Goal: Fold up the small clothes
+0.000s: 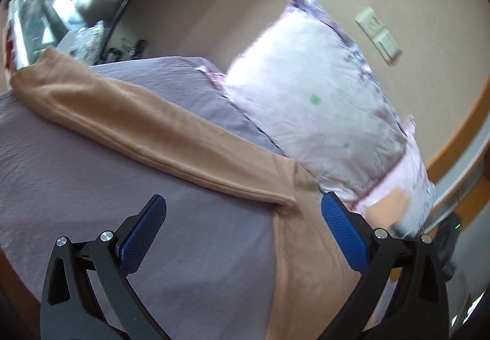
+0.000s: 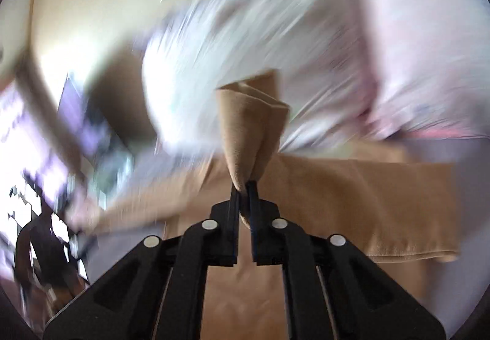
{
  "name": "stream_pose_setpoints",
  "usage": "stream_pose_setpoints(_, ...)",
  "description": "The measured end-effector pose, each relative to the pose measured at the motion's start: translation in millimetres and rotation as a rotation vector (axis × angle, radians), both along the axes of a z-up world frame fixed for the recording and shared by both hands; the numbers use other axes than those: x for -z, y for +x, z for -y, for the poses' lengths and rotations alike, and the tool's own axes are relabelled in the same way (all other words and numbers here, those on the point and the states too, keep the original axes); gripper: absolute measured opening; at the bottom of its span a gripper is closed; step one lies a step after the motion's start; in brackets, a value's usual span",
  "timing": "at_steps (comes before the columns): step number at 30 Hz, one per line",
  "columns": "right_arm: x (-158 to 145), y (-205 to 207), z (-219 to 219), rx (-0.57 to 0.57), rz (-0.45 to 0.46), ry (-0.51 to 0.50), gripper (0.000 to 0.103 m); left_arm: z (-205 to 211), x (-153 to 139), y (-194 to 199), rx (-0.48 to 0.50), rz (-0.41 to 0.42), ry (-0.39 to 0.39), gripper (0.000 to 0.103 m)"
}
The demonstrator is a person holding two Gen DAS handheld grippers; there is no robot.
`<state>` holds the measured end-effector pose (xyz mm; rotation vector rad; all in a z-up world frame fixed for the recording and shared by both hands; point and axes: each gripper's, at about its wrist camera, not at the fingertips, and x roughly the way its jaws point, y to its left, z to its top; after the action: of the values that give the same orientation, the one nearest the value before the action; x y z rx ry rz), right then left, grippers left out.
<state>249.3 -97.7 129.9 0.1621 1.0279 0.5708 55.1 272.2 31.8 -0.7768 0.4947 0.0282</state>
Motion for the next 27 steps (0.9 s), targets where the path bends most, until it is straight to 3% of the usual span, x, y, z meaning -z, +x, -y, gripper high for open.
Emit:
stream_pose_setpoints(2,33,1,-28,-0.082,-0.128,-0.024,0.018,-19,4,-3,-0.05,-0.031,-0.018,0.102)
stream_pose_setpoints(3,36,-1,-29,-0.082,-0.135,-0.015,0.021,-24,5,-4,-0.067,-0.044,-0.022,0.102)
stream_pose_setpoints(5,28,-5,-19,-0.041,-0.102,0.022,0.051,-45,8,-3,-0.111,-0.072,-0.038,0.102)
stream_pose_setpoints(7,9,-1,6,0.039,-0.031,0.062,0.066,-63,11,-1,-0.145,-0.091,-0.064,0.102)
stream_pose_setpoints(14,-4,-27,56,0.124,0.003,0.104,0.072,-108,30,13,-0.247,-0.21,-0.215,0.081)
stream_pose_setpoints(22,-6,-50,59,0.099,0.021,0.173,0.078,-133,35,17,-0.316,-0.26,-0.384,0.077)
stream_pose_setpoints(23,-8,-53,60,0.094,0.024,0.186,0.078,-138,36,18,-0.333,-0.268,-0.391,0.066)
stream_pose_setpoints(25,-9,-57,64,0.09,0.027,0.205,0.08,-145,42,17,-0.365,-0.304,-0.392,0.034)
stream_pose_setpoints(26,-9,-59,69,0.094,0.03,0.217,0.08,-149,47,18,-0.377,-0.328,-0.395,0.008)
stream_pose_setpoints(27,-9,-60,72,0.098,0.032,0.221,0.081,-153,52,18,-0.378,-0.331,-0.407,0.005)
